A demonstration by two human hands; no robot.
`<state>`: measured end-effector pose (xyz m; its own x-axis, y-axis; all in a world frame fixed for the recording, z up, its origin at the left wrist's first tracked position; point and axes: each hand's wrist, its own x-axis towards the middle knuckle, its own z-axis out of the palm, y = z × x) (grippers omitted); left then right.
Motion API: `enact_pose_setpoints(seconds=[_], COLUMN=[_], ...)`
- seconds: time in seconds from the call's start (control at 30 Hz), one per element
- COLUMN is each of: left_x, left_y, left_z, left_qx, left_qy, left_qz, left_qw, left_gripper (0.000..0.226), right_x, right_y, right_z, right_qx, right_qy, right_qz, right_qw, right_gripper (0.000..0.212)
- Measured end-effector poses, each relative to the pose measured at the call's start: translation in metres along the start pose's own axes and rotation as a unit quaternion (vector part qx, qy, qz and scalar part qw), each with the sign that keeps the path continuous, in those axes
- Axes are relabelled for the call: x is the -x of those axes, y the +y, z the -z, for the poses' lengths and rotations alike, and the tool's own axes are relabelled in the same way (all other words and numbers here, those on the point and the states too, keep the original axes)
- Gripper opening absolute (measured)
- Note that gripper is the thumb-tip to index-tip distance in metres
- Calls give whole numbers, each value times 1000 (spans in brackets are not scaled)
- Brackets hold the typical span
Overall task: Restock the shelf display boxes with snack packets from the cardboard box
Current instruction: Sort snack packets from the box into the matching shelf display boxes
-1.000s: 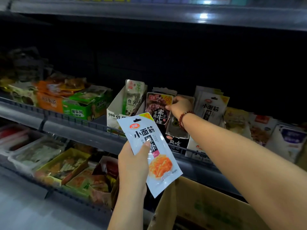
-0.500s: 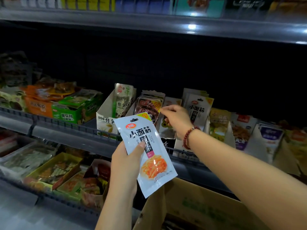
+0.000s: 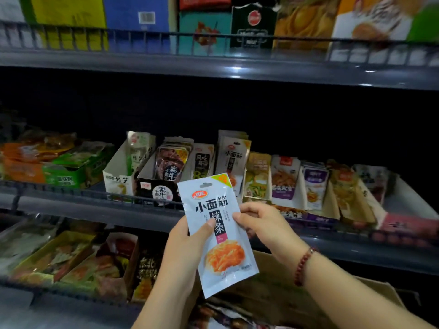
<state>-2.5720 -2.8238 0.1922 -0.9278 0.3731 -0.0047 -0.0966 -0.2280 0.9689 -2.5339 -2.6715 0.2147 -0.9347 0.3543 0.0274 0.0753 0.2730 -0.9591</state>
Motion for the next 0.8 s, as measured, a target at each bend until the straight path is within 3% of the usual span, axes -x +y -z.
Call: enact_pose_setpoints(seconds=[0.2, 0.33, 0.47, 0.67, 0.8], left_x=[9, 4, -10, -48, -80], left_y=[9, 21, 29, 41, 65], left_z=[-32, -61, -96, -123, -124], left_qx=[-86, -134, -139, -182, -211], left_qy=[-21, -88, -100, -68, -61], left_qz=[-6, 44, 34, -38, -68], left_qw=[996, 986, 985, 980, 973], left_gripper=[9, 6, 4, 5, 14], right_x=[43, 69, 83, 73, 30], right_y=[13, 26, 43, 51, 41], right_z=[51, 84, 117, 140, 133], right_qx=[0, -21, 0, 29, 47], right_qy=[92, 113, 147, 94, 106], right_qz=[22, 30, 52, 72, 102], right_qw=[996, 993, 988, 993, 988], right_gripper=[11, 12, 19, 33, 22])
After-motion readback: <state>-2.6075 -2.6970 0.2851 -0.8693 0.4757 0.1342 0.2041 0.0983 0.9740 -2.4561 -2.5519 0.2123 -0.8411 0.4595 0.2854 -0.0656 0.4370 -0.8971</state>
